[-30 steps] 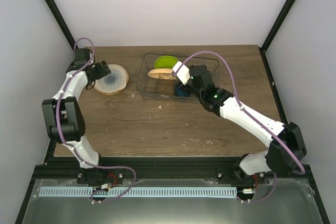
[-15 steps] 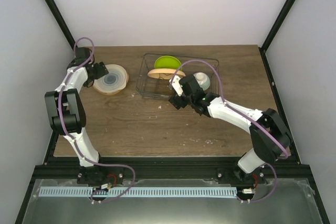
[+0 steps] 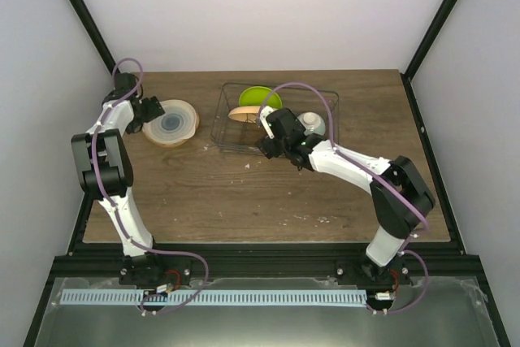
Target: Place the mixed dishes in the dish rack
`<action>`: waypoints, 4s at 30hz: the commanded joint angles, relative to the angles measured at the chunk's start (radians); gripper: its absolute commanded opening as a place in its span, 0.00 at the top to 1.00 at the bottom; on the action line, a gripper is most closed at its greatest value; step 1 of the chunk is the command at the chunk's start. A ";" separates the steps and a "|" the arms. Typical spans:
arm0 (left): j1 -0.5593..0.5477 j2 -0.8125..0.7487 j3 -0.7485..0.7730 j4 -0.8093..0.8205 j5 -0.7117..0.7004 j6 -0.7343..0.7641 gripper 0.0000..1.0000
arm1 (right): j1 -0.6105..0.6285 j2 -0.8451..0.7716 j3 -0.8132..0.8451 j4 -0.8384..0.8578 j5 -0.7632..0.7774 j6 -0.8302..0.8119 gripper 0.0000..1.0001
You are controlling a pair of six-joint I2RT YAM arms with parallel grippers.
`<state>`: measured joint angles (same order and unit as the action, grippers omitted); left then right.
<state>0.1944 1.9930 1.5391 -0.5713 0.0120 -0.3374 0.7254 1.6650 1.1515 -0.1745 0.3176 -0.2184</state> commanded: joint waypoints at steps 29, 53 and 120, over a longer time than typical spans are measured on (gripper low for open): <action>0.036 0.050 0.033 0.027 0.087 0.003 0.01 | 0.008 0.147 0.131 -0.213 0.290 0.139 0.00; 0.036 0.060 0.039 0.023 0.109 0.000 0.01 | -0.085 0.059 0.082 -0.389 0.351 0.238 0.00; -0.048 0.051 0.101 -0.218 -0.117 0.159 0.34 | -0.033 -0.332 -0.112 -0.455 0.142 0.378 0.00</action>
<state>0.1566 2.0705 1.6451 -0.7734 -0.0914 -0.1947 0.6842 1.3964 1.0649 -0.6819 0.4702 0.1558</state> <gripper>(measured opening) 0.662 0.999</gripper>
